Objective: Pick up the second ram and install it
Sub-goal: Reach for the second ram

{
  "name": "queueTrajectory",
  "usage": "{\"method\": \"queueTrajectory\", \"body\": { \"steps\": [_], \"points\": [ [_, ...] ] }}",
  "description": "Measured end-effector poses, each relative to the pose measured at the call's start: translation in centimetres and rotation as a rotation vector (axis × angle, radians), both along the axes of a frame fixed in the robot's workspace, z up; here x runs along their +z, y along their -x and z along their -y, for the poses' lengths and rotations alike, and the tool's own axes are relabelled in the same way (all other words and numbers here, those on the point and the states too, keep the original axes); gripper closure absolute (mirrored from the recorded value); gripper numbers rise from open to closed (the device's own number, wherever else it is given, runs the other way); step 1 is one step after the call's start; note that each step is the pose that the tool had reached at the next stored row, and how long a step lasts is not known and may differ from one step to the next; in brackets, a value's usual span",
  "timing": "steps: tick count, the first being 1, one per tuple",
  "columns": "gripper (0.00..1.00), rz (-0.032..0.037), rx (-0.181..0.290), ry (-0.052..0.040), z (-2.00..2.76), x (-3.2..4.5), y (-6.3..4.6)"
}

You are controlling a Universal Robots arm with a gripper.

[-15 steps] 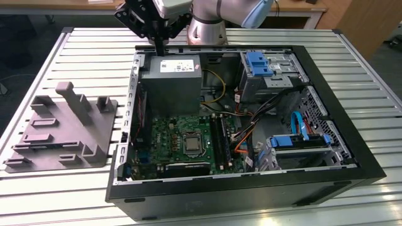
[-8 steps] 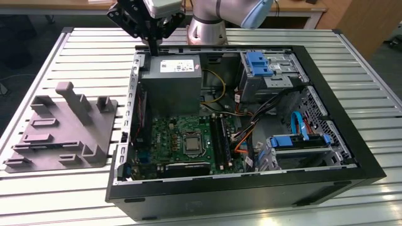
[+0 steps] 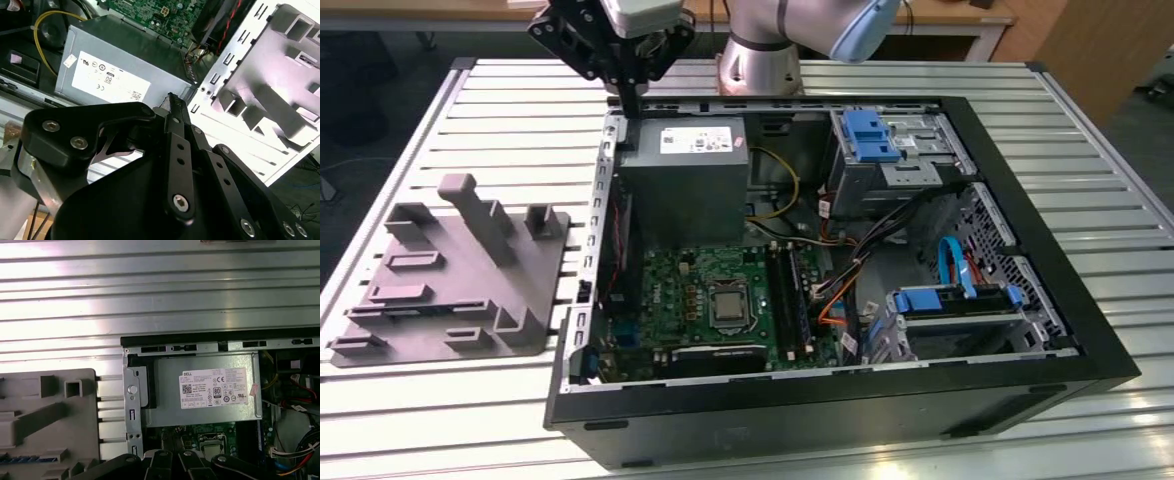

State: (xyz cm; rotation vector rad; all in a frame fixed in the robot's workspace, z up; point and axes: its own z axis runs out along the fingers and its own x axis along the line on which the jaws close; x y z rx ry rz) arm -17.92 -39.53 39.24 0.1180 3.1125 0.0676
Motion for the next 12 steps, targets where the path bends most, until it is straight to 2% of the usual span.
{"method": "queueTrajectory", "body": {
  "steps": [12],
  "points": [
    [0.9,0.0,0.0,0.0,-0.17,-0.02,2.0]
  ]
}}
